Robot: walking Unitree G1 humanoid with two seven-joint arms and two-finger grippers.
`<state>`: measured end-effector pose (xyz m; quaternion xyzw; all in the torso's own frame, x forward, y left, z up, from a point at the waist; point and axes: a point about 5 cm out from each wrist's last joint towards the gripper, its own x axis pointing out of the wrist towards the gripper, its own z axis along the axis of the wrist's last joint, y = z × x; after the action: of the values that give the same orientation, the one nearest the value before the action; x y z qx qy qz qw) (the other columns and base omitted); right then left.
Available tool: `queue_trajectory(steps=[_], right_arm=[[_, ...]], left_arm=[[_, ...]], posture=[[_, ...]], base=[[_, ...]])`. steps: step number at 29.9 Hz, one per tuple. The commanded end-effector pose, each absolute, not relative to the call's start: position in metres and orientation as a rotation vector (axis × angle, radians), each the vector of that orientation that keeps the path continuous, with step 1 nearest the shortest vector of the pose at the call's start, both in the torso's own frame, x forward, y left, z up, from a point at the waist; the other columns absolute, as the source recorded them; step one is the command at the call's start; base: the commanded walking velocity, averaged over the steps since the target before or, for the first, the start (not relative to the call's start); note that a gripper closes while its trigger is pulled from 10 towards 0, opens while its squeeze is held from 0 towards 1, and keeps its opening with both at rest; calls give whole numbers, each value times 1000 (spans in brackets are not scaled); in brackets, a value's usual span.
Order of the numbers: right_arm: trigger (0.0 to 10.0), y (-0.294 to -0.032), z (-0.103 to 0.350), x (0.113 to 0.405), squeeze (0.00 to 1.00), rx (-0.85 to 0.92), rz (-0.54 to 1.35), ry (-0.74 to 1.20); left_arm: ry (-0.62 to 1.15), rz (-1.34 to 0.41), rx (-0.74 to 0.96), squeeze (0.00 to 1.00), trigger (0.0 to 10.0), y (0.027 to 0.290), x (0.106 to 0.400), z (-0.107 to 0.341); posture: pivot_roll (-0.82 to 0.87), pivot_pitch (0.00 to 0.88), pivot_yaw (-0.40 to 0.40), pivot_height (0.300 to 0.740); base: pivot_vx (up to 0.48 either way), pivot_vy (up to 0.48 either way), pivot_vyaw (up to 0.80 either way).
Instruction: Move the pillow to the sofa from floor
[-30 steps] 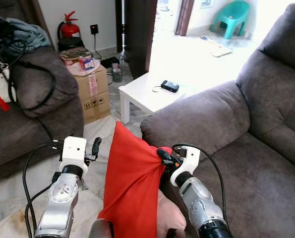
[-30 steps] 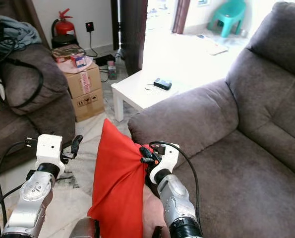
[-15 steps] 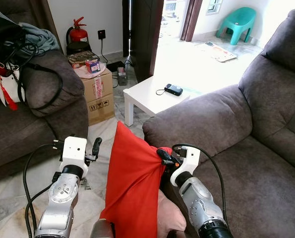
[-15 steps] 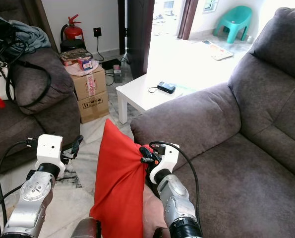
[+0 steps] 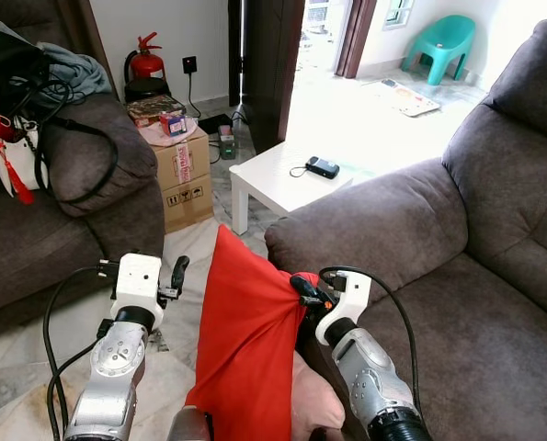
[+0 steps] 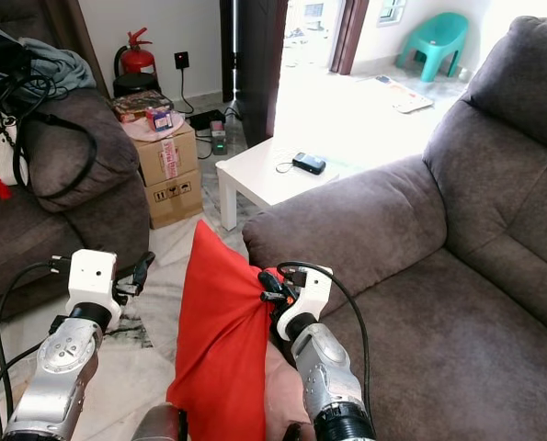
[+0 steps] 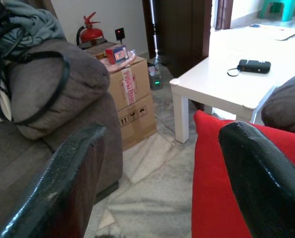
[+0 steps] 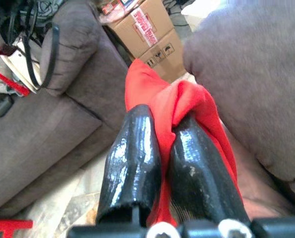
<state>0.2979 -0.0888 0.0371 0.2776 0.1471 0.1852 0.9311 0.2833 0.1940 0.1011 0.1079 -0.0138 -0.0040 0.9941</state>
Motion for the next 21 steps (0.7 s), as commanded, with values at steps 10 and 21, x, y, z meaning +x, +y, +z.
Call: queue_trajectory(steps=[10, 21], right_arm=[[10000, -96, 66, 313, 0, 555, 389, 135], [10000, -82, 81, 312, 0, 621, 534, 99]], left_arm=[[-19, -18, 206, 0, 10000, 193, 284, 99], [-11, -22, 211, 0, 10000, 195, 282, 98]], posture=[[179, 0, -114, 740], [189, 0, -112, 740]], base=[[0, 0, 0], [0, 0, 0]])
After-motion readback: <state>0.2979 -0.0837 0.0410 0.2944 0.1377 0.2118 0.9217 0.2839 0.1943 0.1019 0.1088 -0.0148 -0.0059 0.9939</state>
